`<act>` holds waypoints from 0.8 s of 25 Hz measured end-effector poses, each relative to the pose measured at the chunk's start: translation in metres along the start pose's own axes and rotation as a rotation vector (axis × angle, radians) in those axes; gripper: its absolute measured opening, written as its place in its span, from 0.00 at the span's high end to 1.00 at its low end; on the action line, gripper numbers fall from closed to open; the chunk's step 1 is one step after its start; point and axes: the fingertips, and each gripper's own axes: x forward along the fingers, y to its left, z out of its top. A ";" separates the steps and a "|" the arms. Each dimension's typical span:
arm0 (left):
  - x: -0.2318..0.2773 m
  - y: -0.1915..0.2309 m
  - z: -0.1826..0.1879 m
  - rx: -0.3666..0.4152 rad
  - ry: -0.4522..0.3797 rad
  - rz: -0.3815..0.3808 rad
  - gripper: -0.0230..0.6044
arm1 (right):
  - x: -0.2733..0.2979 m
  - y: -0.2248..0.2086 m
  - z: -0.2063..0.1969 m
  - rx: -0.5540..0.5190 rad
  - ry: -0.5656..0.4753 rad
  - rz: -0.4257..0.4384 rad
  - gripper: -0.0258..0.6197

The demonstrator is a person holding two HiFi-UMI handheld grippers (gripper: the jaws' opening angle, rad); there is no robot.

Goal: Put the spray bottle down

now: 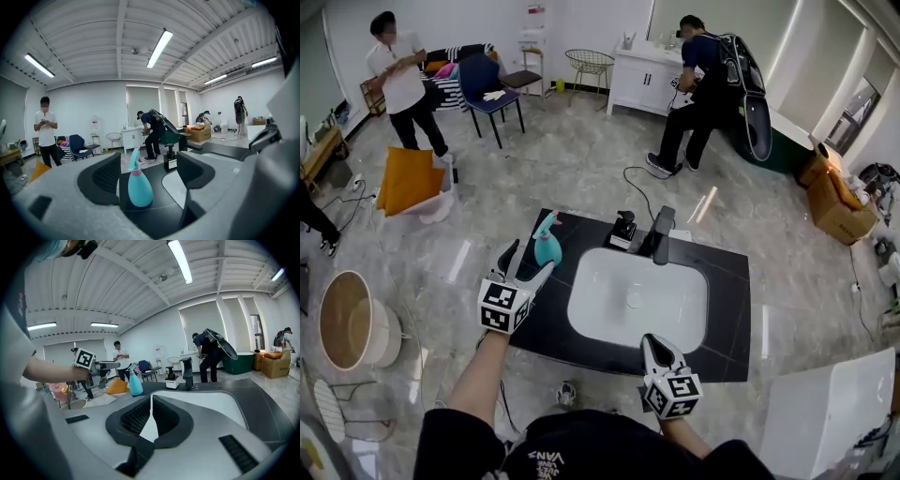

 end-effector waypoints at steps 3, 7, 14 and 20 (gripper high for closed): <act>-0.023 -0.013 0.002 -0.012 -0.012 0.022 0.42 | -0.007 0.000 -0.001 -0.010 0.002 0.029 0.94; -0.056 -0.036 0.000 -0.035 -0.030 0.052 0.57 | -0.020 0.001 -0.002 -0.022 0.009 0.066 0.96; -0.103 -0.086 -0.004 -0.056 -0.062 0.102 0.80 | -0.046 -0.004 -0.010 -0.039 0.005 0.132 0.96; -0.137 -0.124 -0.010 -0.097 -0.077 0.147 0.94 | -0.064 -0.003 -0.014 -0.055 0.001 0.178 0.96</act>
